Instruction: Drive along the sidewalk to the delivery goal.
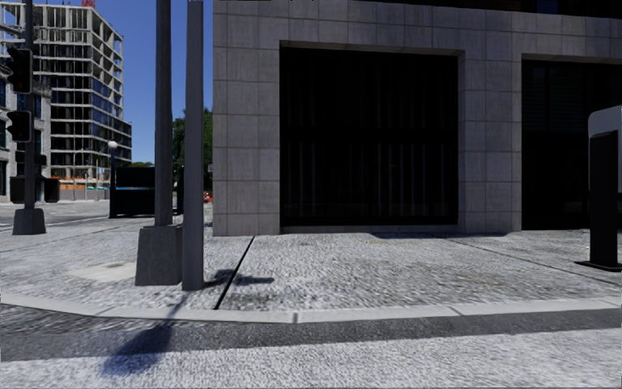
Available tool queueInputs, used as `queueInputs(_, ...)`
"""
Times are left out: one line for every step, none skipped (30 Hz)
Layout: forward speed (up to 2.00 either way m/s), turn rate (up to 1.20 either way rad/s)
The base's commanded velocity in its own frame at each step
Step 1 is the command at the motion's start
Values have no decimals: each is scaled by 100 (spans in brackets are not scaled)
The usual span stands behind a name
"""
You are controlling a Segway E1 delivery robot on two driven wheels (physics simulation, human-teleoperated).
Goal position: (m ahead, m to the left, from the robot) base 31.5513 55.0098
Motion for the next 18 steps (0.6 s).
queueInputs(200,0)
queueInputs(200,-3)
queueInputs(200,-3)
queueInputs(200,-3)
queueInputs(200,-3)
queueInputs(200,-3)
queueInputs(200,0)
queueInputs(200,0)
queueInputs(197,0)
queueInputs(197,0)
queueInputs(192,0)
queueInputs(179,0)
queueInputs(176,0)
queueInputs(176,0)
queueInputs(175,0)
queueInputs(175,0)
queueInputs(175,0)
queueInputs(175,0)
